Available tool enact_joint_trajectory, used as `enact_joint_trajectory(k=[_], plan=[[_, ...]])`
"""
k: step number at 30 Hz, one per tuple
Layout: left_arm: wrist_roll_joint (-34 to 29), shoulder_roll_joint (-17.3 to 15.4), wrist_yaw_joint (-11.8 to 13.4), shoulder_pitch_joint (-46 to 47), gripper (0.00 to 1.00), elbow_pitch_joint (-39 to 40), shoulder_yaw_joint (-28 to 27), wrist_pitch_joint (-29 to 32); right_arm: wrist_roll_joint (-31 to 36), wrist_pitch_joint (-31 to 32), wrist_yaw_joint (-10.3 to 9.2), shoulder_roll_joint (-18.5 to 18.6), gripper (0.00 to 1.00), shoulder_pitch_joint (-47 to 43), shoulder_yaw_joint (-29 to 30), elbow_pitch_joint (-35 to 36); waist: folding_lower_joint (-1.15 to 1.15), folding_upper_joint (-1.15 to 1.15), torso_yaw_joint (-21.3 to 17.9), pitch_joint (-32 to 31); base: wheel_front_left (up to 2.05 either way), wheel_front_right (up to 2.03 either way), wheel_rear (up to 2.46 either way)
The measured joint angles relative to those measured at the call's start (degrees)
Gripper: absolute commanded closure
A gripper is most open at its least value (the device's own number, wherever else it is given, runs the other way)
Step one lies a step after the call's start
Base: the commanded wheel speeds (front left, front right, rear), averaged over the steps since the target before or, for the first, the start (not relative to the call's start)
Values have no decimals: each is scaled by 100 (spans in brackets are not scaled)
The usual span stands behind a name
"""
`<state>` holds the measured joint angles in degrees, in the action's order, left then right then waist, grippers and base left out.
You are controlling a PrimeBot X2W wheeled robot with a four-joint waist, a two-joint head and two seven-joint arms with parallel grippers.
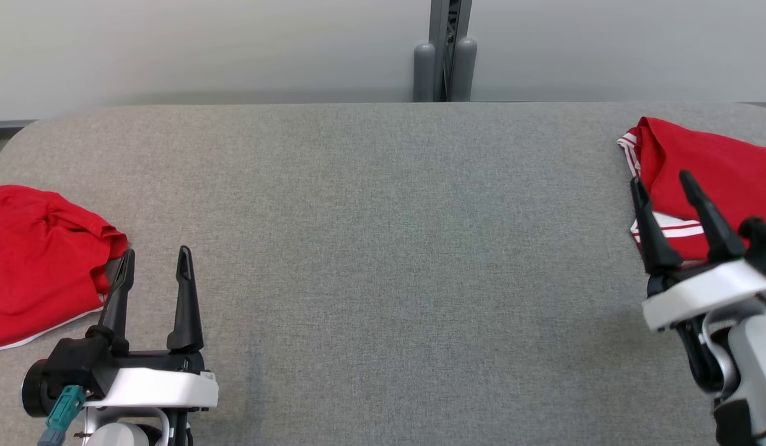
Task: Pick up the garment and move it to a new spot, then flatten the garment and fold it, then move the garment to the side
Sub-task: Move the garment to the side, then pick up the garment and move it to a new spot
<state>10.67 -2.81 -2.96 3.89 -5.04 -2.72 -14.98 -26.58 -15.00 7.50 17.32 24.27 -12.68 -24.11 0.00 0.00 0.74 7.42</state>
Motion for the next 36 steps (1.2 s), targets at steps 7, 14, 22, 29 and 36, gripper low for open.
enact_joint_trajectory(k=[7, 14, 22, 29, 36], plan=[[-38, 0, 2, -85, 0, -52, -66, 0, 753, 0, -1, -512, 0, -932, 512, 662, 0, 0, -38, -164, 0, 0, 0], [-304, -3, 85, -210, 0, -154, -113, 0, 1154, 1, -1, -983, 0, -1670, 803, 831, 0, 0, -90, -352, 0, 0, 0], [-845, -153, 233, -346, 0, -459, 13, 0, 1357, 1, -1, -1160, 0, -1973, 1024, 843, 0, 0, -206, -450, 0, 0, 0], [-946, -231, 404, -342, 0, -836, 7, 0, 1360, 1, -1, -1150, 0, -1985, 1018, 637, 0, 0, -239, -515, 0, 0, 0], [-846, -237, 421, -342, 0, -839, -20, 0, 1349, 1, 0, -1112, 0, -1983, 1031, 550, 0, 0, -155, -614, 0, 0, 0]])
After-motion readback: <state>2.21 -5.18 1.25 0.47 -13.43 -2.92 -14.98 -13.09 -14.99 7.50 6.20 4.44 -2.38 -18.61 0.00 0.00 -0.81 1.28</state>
